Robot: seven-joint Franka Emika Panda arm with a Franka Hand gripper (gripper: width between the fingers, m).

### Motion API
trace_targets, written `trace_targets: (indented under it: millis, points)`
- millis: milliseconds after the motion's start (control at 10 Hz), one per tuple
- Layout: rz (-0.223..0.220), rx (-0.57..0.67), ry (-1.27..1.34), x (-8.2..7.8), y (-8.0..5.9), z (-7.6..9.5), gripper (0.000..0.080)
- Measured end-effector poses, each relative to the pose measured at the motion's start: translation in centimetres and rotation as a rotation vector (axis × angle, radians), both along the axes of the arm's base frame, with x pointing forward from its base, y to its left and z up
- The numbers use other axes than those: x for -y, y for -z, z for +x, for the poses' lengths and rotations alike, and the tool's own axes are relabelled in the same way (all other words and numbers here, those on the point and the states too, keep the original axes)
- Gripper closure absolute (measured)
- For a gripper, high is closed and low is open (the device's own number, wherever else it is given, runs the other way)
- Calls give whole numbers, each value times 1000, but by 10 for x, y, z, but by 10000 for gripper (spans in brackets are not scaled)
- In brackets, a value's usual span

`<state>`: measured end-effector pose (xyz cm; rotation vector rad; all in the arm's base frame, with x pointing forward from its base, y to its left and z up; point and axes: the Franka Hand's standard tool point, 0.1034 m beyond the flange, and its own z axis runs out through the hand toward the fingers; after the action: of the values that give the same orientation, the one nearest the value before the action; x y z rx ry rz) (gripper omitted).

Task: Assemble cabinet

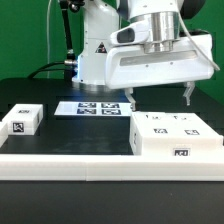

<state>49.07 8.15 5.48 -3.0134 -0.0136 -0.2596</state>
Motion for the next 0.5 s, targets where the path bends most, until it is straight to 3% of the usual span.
trace_targets:
  millis: [400, 500]
  points:
    - [-1, 2, -10, -4, 0, 0, 2]
    - [-11, -3, -35, -14, 2, -6, 2]
